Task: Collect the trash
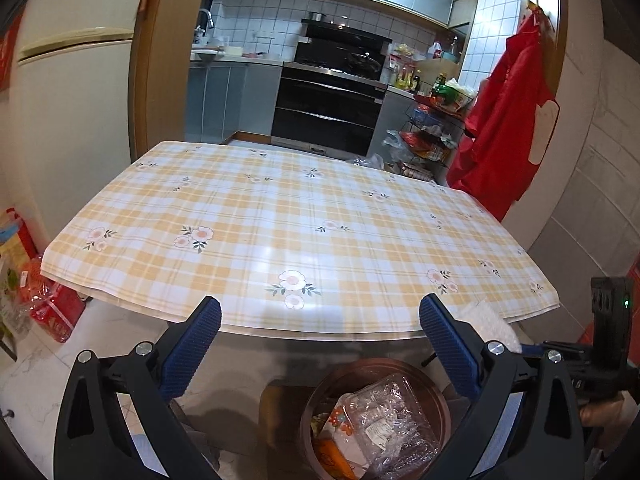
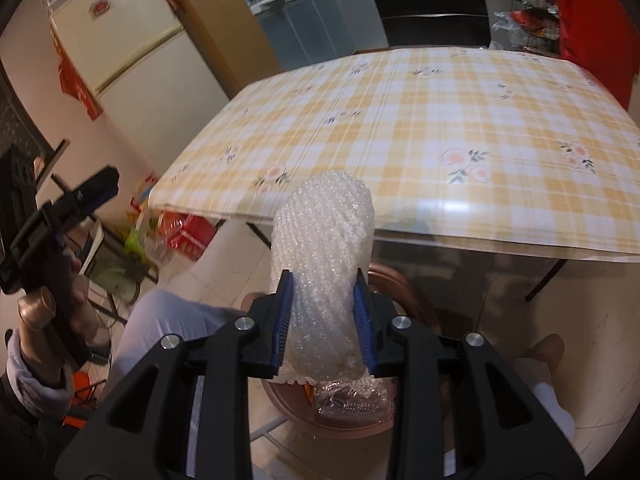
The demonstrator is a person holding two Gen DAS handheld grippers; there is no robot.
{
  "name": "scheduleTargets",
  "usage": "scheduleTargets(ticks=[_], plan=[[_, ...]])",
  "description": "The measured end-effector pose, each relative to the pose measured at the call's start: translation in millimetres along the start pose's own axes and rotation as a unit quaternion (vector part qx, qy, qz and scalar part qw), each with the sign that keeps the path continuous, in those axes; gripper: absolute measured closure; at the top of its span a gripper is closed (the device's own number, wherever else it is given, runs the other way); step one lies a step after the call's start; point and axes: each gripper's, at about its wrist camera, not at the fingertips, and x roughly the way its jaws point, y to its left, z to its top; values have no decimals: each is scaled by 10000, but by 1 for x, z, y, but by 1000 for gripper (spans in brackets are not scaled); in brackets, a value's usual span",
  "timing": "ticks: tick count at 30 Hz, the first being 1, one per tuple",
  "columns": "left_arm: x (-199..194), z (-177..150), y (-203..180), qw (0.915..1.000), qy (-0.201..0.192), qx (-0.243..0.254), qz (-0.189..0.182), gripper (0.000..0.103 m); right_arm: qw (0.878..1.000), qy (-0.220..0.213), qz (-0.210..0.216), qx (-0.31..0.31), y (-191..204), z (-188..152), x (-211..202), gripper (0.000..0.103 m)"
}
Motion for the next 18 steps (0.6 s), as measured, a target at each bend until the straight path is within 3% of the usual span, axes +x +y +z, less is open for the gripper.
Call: scheduleTargets(ticks=[4,8,11,18], plan=[[1,-2,3,10000,18,-7,70,6,9999,6,71,-79,8,3,3,56],[1,-3,2,9999,13,35,100,6,9999,-93,36,-57,11,7,-1,25],[0,-3,2,9999,-5,72,142,6,9990,-321,-291,-53,11,14,-12,10],[-7,12,-5,9991,-148,331,223,6,9927,-828,-876,-43,8,39,-47,6]])
